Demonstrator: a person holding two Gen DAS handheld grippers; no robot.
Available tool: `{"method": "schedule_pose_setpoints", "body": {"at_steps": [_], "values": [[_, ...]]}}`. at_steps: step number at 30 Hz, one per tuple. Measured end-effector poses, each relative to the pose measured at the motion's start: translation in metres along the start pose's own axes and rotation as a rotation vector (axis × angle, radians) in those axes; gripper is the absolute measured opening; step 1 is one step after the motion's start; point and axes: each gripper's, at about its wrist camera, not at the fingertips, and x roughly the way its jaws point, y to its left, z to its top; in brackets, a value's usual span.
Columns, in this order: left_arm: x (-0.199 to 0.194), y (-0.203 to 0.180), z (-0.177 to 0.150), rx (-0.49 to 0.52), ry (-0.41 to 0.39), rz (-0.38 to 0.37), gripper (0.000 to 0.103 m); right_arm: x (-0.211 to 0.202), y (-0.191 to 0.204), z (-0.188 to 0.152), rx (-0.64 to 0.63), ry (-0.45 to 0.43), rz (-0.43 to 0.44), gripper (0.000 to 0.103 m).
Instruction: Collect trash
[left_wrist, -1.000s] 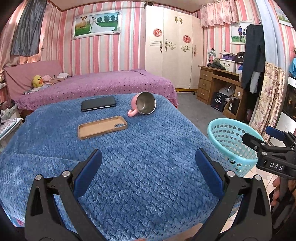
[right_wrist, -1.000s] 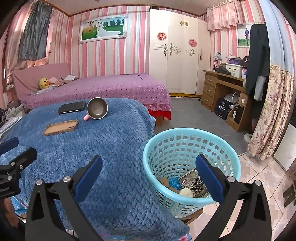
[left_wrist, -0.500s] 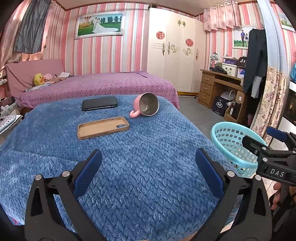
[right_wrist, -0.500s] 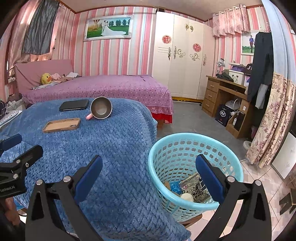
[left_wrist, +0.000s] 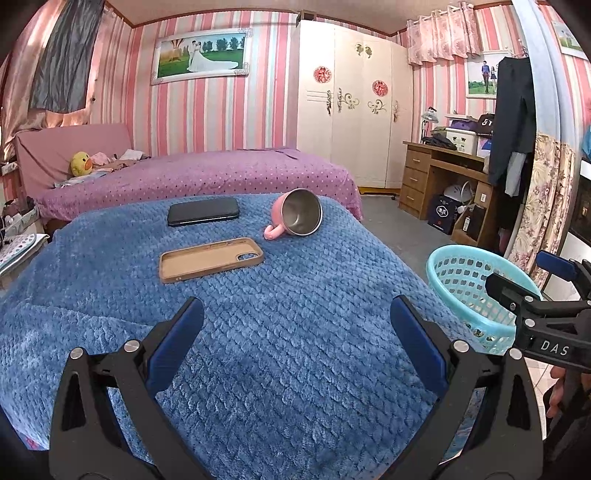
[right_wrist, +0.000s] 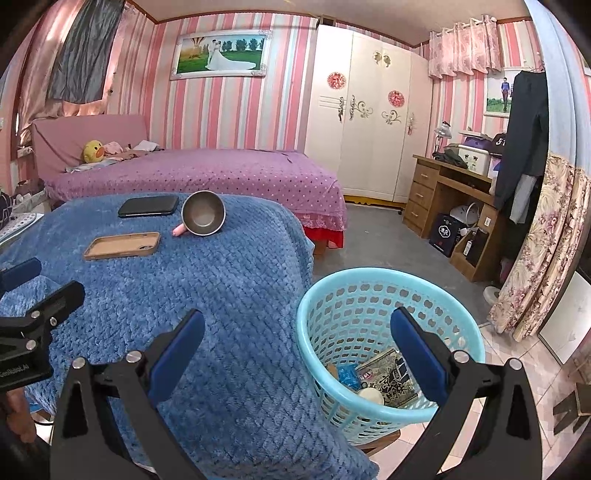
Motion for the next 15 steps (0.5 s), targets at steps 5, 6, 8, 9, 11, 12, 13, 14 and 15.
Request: {"method": "schedule_pose_setpoints", "body": {"at_steps": [5,6,8,9,11,12,13,14,15], "values": [[-0.0024,-0.0006,0.0004,0.003,-0.007,-0.002,0.098,0.0009,0.0008,0.0002,-0.003,-0.003,-0.010,0.098],[-0.0022,-0.0006,0.0003,0.004,-0.006,-0.002,0.098,0.0005,0.0007,0.0001,-0.004,-0.005,-0.011,0.098],[-0.0017,-0.0006,0.0000,0.004,-0.002,0.000,0.098,0.0005,0.0010,-0.0001,-0.005,-0.007,-0.011,0.098],[-0.0018,-0.0003,0.0001,0.003,-0.002,0.001,0.098,0.0006,0.0010,-0.0002,-0.005,-0.007,-0.011,0.098],[-0.0027,0.0009,0.0000,-0.002,-0.007,0.004,0.098,0.0006,0.0012,-0.0003,-0.005,-0.006,-0.012,0.098],[-0.0031,0.0011,0.0002,-0.003,-0.010,0.005,0.098,0.0005,0.0013,-0.0002,-0.005,-0.006,-0.012,0.098],[-0.0036,0.0013,0.0002,-0.003,-0.012,0.007,0.098,0.0005,0.0012,-0.0002,-0.005,-0.007,-0.012,0.098],[-0.0038,0.0015,0.0004,-0.003,-0.014,0.010,0.098,0.0006,0.0012,-0.0001,-0.004,-0.008,-0.013,0.098],[-0.0040,0.0014,0.0004,-0.004,-0.014,0.011,0.098,0.0008,0.0014,-0.0007,-0.004,-0.008,-0.014,0.098]]}}
